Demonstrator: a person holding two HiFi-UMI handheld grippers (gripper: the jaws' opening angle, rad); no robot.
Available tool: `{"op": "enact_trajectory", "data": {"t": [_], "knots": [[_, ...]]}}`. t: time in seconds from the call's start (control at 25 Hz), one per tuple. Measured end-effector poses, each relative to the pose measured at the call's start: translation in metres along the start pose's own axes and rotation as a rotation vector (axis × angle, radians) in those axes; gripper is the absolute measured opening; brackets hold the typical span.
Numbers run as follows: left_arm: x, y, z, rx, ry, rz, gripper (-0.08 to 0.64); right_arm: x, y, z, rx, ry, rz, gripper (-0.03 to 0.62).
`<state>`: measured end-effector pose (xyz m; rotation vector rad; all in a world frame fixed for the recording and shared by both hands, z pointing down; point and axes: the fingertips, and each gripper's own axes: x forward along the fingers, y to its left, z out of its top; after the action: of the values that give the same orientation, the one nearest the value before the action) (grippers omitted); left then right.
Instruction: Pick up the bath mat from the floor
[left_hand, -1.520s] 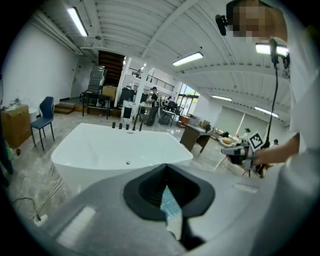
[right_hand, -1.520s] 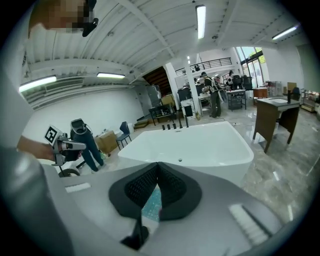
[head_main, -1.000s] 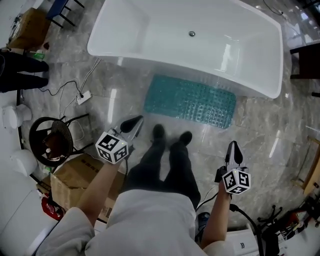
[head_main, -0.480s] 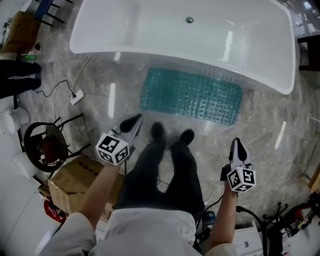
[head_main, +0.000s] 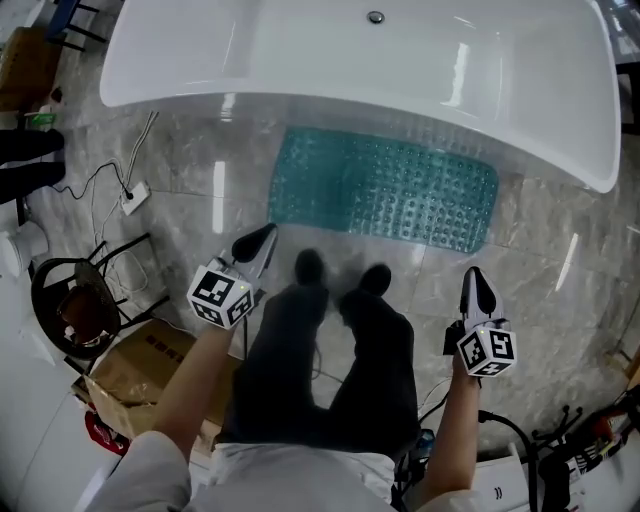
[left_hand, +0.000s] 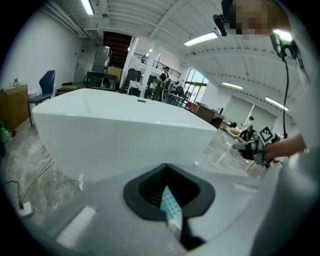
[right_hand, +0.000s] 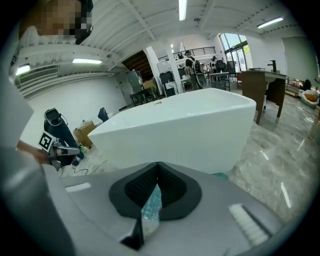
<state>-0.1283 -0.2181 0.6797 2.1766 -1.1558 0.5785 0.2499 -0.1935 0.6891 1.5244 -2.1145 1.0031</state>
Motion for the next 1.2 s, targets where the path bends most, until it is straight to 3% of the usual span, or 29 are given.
{"op": "enact_trajectory", "data": {"t": [0.44,0.72,1.04,1.2], "knots": [[0.091,0.096,-0.094,0.023,-0.023,0.035,0.003,0.118,-0.052,-0.087,-0.100,0.023,0.055,0.005],[0.157,0.157,-0.186,-0.026,-0.032,0.018,0.003,0.197,-0.104,-0.158,-0.076,-0.006,0.063,0.005],[0.223,0.206,-0.278,-0.013,-0.028,0.022,0.003,0.262,-0.152,-0.237,-0.107,0.024,0.075,0.035],[0.249,0.234,-0.323,-0.006,0.017,0.055,0.003,0.284,-0.167,-0.266,-0.124,0.044,0.067,0.035]]}}
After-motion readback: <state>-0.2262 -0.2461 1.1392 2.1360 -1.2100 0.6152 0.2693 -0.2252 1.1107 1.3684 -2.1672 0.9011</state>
